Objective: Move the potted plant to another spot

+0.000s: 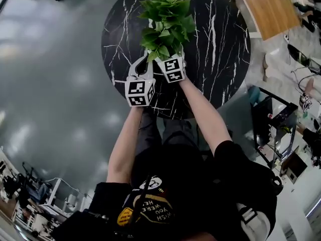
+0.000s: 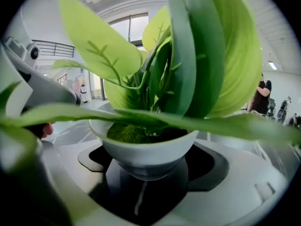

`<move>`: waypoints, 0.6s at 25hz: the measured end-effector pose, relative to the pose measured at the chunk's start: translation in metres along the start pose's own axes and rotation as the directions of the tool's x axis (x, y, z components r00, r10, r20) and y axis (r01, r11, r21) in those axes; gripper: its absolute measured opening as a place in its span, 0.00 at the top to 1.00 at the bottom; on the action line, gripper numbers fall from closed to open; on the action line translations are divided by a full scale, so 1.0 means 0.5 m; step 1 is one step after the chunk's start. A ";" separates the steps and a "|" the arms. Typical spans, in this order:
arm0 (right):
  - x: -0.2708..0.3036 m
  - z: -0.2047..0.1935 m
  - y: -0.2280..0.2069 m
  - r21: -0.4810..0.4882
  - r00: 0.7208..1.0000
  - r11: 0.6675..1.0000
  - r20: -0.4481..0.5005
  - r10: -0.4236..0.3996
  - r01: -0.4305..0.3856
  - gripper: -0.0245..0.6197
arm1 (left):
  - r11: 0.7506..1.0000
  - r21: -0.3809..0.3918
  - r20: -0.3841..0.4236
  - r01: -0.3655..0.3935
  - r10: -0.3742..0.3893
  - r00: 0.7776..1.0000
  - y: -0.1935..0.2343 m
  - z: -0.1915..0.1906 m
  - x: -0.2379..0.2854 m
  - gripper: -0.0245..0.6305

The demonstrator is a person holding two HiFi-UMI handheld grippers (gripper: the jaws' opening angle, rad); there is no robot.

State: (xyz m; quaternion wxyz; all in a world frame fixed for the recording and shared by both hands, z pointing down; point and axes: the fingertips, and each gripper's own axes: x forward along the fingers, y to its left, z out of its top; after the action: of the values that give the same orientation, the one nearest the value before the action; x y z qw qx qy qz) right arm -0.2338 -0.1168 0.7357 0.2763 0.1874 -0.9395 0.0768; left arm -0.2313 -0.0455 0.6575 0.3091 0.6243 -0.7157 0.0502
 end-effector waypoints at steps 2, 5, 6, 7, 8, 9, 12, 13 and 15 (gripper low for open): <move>-0.041 -0.024 -0.076 0.045 0.998 0.997 -0.006 -0.068 0.068 0.22 | 0.998 0.031 -0.018 0.053 -0.052 0.998 -0.058 0.001 0.033 0.96; -0.109 -0.071 -0.192 0.105 0.985 0.979 -0.018 -0.171 0.172 0.22 | 0.988 0.072 -0.046 0.134 -0.131 0.990 -0.146 -0.003 0.081 0.96; -0.133 -0.089 -0.231 0.121 0.979 0.971 -0.021 -0.203 0.204 0.22 | 0.984 0.083 -0.055 0.157 -0.153 0.987 -0.175 -0.006 0.094 0.96; -0.160 -0.106 -0.269 0.138 0.972 0.962 -0.025 -0.234 0.236 0.22 | 0.980 0.091 -0.065 0.179 -0.173 0.983 -0.202 -0.009 0.105 0.96; -0.188 -0.122 -0.307 0.154 0.964 0.952 -0.029 -0.264 0.266 0.22 | 0.975 0.098 -0.074 0.198 -0.191 0.979 -0.228 -0.013 0.115 0.96; -0.218 -0.138 -0.343 0.168 0.956 0.941 -0.033 -0.292 0.294 0.22 | 0.971 0.104 -0.083 0.215 -0.207 0.975 -0.252 -0.016 0.123 0.96; -0.306 -0.183 -0.444 0.204 0.931 0.909 -0.048 -0.362 0.363 0.22 | 0.960 0.120 -0.103 0.253 -0.242 0.965 -0.315 -0.023 0.142 0.96; -0.335 -0.197 -0.475 0.216 0.921 0.896 -0.054 -0.385 0.387 0.22 | 0.956 0.126 -0.107 0.263 -0.251 0.962 -0.332 -0.024 0.147 0.96; -0.392 -0.228 -0.534 0.241 0.897 0.865 -0.072 -0.437 0.441 0.22 | 0.949 0.136 -0.117 0.285 -0.270 0.956 -0.362 -0.029 0.154 0.96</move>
State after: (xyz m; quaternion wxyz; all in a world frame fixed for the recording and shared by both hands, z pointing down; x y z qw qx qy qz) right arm 0.0799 -0.2727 0.7344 0.2673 0.4289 -0.8528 0.1317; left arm -0.0608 -0.1443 0.6513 0.2994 0.7372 -0.5989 0.0906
